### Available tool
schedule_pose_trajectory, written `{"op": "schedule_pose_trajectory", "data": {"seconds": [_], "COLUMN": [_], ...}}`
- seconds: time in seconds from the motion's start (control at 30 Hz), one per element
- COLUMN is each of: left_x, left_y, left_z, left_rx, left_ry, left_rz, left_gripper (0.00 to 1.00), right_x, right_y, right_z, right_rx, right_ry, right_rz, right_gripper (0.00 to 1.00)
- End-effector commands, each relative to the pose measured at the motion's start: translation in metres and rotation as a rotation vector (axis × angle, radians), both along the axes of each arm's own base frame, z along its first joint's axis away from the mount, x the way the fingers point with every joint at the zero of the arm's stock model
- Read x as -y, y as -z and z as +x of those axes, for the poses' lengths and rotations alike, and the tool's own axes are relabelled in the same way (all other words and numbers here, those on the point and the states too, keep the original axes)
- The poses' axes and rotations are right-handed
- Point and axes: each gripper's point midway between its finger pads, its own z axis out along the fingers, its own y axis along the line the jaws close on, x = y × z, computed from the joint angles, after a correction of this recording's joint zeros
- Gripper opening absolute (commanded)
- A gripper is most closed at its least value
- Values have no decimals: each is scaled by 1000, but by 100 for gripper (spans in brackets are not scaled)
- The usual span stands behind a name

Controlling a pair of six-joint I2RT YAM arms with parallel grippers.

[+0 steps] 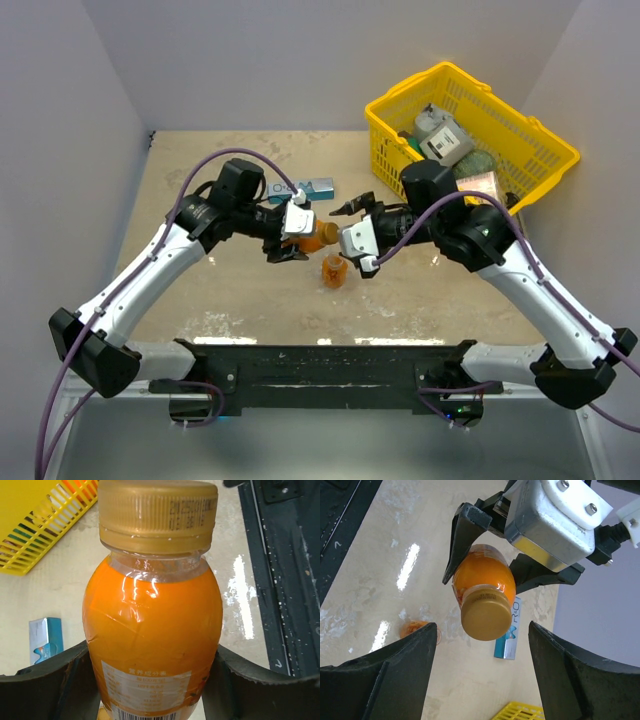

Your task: Screw on the bottle caps

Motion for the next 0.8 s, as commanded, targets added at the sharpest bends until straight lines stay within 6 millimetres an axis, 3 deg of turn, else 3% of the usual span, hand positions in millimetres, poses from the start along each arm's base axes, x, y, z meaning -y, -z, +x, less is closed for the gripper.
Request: {"op": "schedule_pose_trajectory", "data": {"seconds": [0.0,0.47,0.67,0.77], "left_x": [3,1,-1,0], "left_y": [-23,-24,-25,-26], "left_z": [-13,-9,-6,-5], "left_rx": [-11,29,64,76], "left_ry": [53,56,59,61], "left_rz": [-54,-39,-28,-27], "left_gripper": [0,0,0,0], "right_x": [-7,-29,-30,-31], "right_y": [-7,-8,6,10], "right_z": [3,-12,-9,-7], "right_rx": [78,120,108,105], "right_ry": [-35,-138,-138,-130], "right_rz": [3,4,-37,-44], "right_gripper": [75,59,52,42]}}
